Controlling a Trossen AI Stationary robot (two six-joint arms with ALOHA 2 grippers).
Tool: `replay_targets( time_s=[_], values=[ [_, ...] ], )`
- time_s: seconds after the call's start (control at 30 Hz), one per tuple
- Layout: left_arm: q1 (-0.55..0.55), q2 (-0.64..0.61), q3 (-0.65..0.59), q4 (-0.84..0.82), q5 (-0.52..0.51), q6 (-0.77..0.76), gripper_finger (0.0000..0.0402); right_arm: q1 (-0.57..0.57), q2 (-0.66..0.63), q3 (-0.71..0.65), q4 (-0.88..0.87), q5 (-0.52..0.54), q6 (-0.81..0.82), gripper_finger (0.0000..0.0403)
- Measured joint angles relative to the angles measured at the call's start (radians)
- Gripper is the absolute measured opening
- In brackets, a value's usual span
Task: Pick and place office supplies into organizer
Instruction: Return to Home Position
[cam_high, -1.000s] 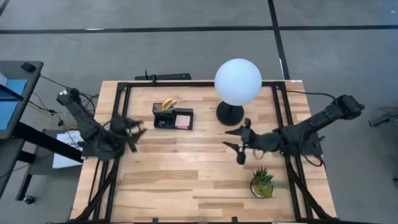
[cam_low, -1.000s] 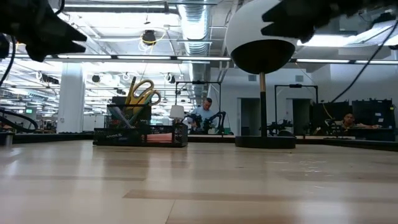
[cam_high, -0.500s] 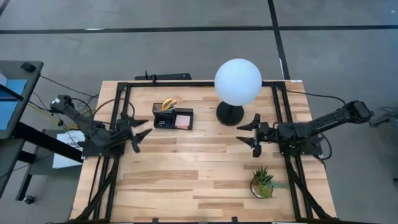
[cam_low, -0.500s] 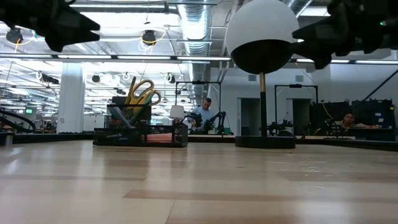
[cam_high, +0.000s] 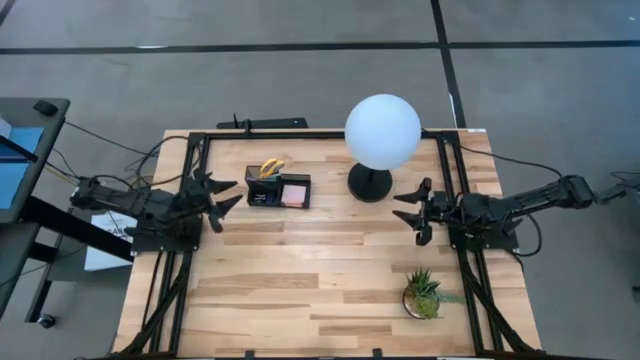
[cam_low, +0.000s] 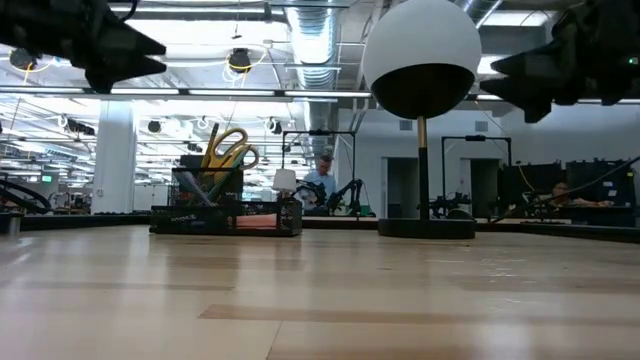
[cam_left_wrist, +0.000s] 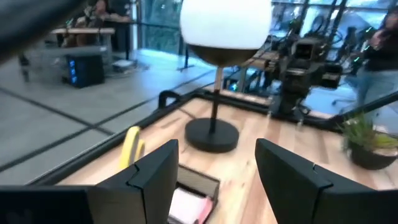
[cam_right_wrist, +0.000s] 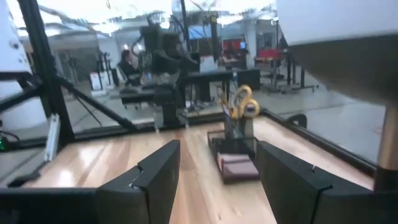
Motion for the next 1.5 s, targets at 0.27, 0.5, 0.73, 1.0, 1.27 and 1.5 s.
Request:
replay_targets(
  time_s=[0.27, 0.5, 0.73, 1.0, 1.27, 1.5],
  values=[
    [0.003, -0.080, -0.265, 0.403, -0.040, 0.155, 0.0208, -0.015, -0.035, 0.000, -0.058, -0.002, -0.001, 0.0203],
    [0.004, -0.132, -0.244, 0.354, 0.159, 0.245, 0.0208, -0.015, -0.035, 0.000, -0.076, 0.013, -0.025, 0.0203],
    [0.003, -0.140, -0.242, 0.176, 0.183, 0.276, 0.0208, -0.015, -0.034, -0.001, -0.079, 0.024, -0.021, 0.0204],
    [0.004, -0.136, -0.241, 0.164, 0.131, 0.283, 0.0208, -0.015, -0.034, -0.001, -0.079, 0.024, -0.021, 0.0205],
    [0.004, -0.136, -0.241, 0.161, 0.133, 0.241, 0.0208, -0.015, -0.034, -0.002, -0.079, 0.024, -0.020, 0.0205],
    [0.004, -0.136, -0.241, 0.160, 0.133, 0.239, 0.0208, -0.015, -0.034, -0.002, -0.079, 0.024, -0.020, 0.0205]
  ],
)
